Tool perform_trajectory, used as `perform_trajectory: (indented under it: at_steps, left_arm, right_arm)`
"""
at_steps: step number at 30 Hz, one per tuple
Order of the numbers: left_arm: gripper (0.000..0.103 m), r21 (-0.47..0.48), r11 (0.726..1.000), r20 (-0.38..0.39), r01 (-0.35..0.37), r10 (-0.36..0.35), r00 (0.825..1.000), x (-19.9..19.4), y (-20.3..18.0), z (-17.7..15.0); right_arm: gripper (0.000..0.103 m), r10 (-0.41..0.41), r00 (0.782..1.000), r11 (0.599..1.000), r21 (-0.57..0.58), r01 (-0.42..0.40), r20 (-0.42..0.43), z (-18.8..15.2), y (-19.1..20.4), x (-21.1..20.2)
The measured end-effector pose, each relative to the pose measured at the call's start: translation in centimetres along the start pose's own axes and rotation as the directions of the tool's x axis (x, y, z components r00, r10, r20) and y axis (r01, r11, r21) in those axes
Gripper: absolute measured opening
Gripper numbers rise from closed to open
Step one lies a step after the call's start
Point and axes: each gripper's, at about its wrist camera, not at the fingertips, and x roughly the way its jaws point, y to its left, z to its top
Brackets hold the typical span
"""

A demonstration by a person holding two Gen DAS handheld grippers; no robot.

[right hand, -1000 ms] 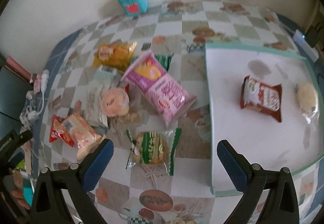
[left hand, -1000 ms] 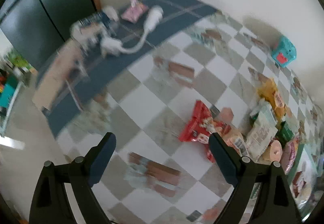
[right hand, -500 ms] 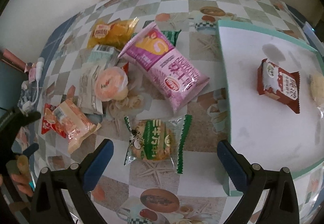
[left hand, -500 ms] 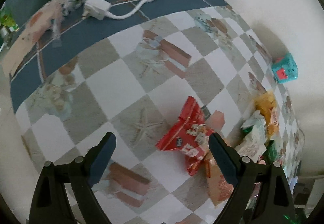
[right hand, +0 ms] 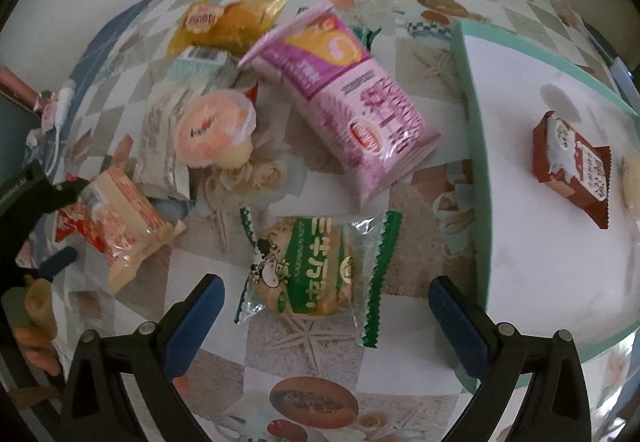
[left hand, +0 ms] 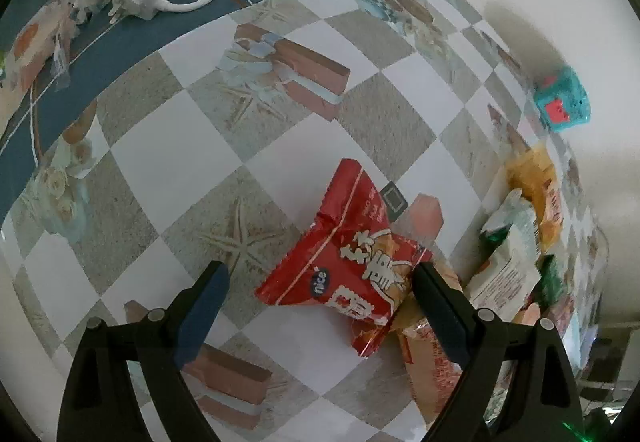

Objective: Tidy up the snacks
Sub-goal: 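Grasp the red snack bag with the left gripper while the right grasps the green cracker pack, then carry both packs over the tray and open both grippers to drop them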

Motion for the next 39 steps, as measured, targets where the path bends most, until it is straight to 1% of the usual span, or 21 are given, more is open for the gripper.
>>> perform_trajectory:
  at_steps: [2, 6, 9, 11, 12, 13, 14, 17, 18, 19, 20, 21, 22, 24, 26, 30, 31, 34, 36, 39]
  left_arm:
    - [0.093, 0.017, 1.000, -0.004, -0.023, 0.024, 1.000, 0.3, -0.5, 0.1]
    - [0.093, 0.037, 0.998, 0.001, -0.044, 0.044, 0.999, 0.3, -1.1, -0.1]
    - [0.093, 0.048, 0.998, 0.004, -0.040, 0.040, 0.999, 0.5, -1.7, -0.1]
    - [0.090, 0.047, 0.999, 0.006, -0.025, 0.025, 1.000, 0.3, -2.0, -0.3]
    - [0.087, 0.042, 0.999, 0.008, -0.023, 0.022, 1.000, 0.2, -2.2, -0.3]
    - [0.080, 0.038, 0.999, 0.011, -0.027, 0.026, 1.000, 0.1, -2.3, -0.3]
    - [0.075, 0.034, 0.999, 0.016, -0.030, 0.030, 0.999, 0.0, -2.3, -0.2]
    - [0.067, 0.007, 1.000, 0.018, -0.023, 0.023, 1.000, -0.2, -2.0, -0.2]
    - [0.064, -0.002, 1.000, 0.019, -0.018, 0.018, 1.000, -0.3, -1.9, -0.2]
    - [0.051, -0.008, 1.000, 0.020, -0.015, 0.015, 1.000, -0.4, -1.8, -0.2]
    - [0.041, -0.014, 1.000, 0.020, -0.008, 0.008, 1.000, -0.5, -1.7, -0.1]
    - [0.039, -0.021, 1.000, 0.017, -0.006, 0.007, 1.000, -0.6, -1.6, -0.1]
    - [0.039, -0.027, 1.000, 0.018, -0.011, 0.011, 1.000, -0.7, -1.5, 0.0]
    - [0.039, -0.044, 0.999, 0.021, -0.011, 0.011, 1.000, -0.7, -1.2, 0.2]
    - [0.038, -0.058, 0.998, 0.020, -0.002, 0.003, 1.000, -0.9, -0.9, 0.2]
    - [0.036, -0.069, 0.998, 0.025, 0.012, -0.010, 1.000, -1.5, -0.4, 0.2]
    - [0.036, -0.070, 0.997, 0.028, 0.016, -0.014, 1.000, -1.8, 0.3, 0.2]
    - [0.036, -0.076, 0.997, 0.040, 0.026, -0.024, 0.999, -2.5, 0.9, 0.2]
    - [0.035, -0.080, 0.996, 0.048, 0.028, -0.024, 0.999, -3.0, 1.3, 0.2]
    - [0.035, -0.083, 0.996, 0.061, 0.032, -0.027, 0.998, -3.8, 1.9, 0.1]
  right_arm:
    - [0.103, -0.011, 1.000, 1.000, -0.010, 0.011, -0.007, -0.2, 0.3, 0.5]
    - [0.103, -0.043, 0.999, 0.999, -0.034, 0.043, -0.009, -0.5, 1.2, 1.2]
    - [0.103, -0.074, 0.997, 0.995, -0.064, 0.073, -0.005, -0.9, 2.3, 1.7]
    - [0.103, -0.092, 0.996, 0.993, -0.080, 0.092, -0.002, -1.1, 3.1, 1.9]
    - [0.103, -0.099, 0.995, 0.992, -0.084, 0.098, -0.001, -1.1, 3.5, 2.1]
    - [0.103, -0.100, 0.995, 0.991, -0.084, 0.100, 0.002, -1.2, 3.7, 2.1]
    - [0.103, -0.101, 0.995, 0.992, -0.079, 0.100, 0.000, -1.2, 3.8, 2.2]
    - [0.103, -0.105, 0.995, 0.993, -0.054, 0.104, -0.002, -1.1, 3.4, 2.3]
    - [0.101, -0.106, 0.994, 0.993, -0.047, 0.106, 0.000, -1.0, 3.2, 2.3]
    - [0.098, -0.106, 0.994, 0.993, -0.042, 0.107, 0.003, -1.1, 3.2, 2.2]
    - [0.095, -0.106, 0.994, 0.994, -0.038, 0.106, 0.007, -1.1, 3.2, 2.1]
    - [0.090, -0.107, 0.994, 0.994, -0.036, 0.107, 0.010, -1.0, 3.2, 2.0]
    - [0.084, -0.108, 0.994, 0.994, -0.033, 0.108, 0.013, -1.0, 3.3, 1.9]
    - [0.076, -0.104, 0.994, 0.994, -0.022, 0.105, 0.022, -1.0, 3.4, 1.5]
    - [0.074, -0.094, 0.995, 0.995, -0.011, 0.095, 0.022, -0.8, 3.3, 1.3]
    - [0.066, -0.065, 0.998, 0.998, 0.003, 0.065, 0.026, -0.5, 2.8, 0.9]
    - [0.064, -0.057, 0.998, 0.998, 0.004, 0.057, 0.025, -0.5, 2.9, 0.9]
    - [0.062, -0.053, 0.998, 0.999, 0.002, 0.052, 0.026, -0.2, 2.8, 1.0]
    - [0.062, -0.045, 0.999, 0.999, 0.003, 0.045, 0.026, 0.1, 1.7, 1.1]
    - [0.061, -0.011, 1.000, 1.000, 0.024, 0.011, 0.025, 0.0, 1.0, 0.3]
